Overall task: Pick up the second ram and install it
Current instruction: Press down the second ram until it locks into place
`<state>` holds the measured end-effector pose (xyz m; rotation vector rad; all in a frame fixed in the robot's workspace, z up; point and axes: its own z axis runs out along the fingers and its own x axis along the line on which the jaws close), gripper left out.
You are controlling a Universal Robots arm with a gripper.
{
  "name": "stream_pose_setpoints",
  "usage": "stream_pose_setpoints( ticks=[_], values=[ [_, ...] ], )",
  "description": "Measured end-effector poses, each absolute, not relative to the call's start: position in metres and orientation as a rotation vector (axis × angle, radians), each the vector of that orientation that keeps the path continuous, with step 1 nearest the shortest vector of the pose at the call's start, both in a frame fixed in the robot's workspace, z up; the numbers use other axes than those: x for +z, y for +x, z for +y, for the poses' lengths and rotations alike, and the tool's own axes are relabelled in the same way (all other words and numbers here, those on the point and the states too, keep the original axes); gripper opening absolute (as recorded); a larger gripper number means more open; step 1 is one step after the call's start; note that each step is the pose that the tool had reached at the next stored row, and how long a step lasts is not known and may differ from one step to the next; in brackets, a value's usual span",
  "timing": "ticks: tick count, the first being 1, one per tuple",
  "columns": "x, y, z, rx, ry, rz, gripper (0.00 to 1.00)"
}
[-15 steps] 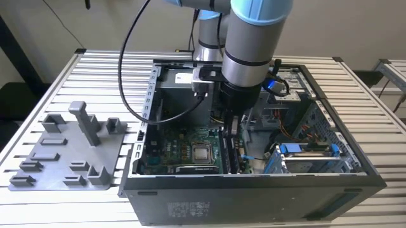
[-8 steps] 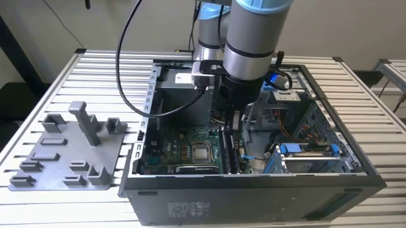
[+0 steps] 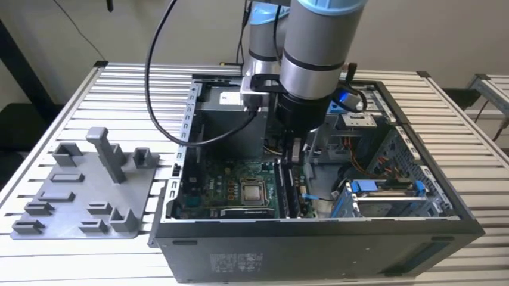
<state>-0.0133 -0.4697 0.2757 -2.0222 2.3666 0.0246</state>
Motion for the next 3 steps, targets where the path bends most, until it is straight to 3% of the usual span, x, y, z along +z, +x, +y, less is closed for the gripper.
stream_pose_setpoints(
  ticks=[3],
  values=[
    [0.2766,-0.0133,-0.4697,0.025,-2.022,2.367,0.11]
  ],
)
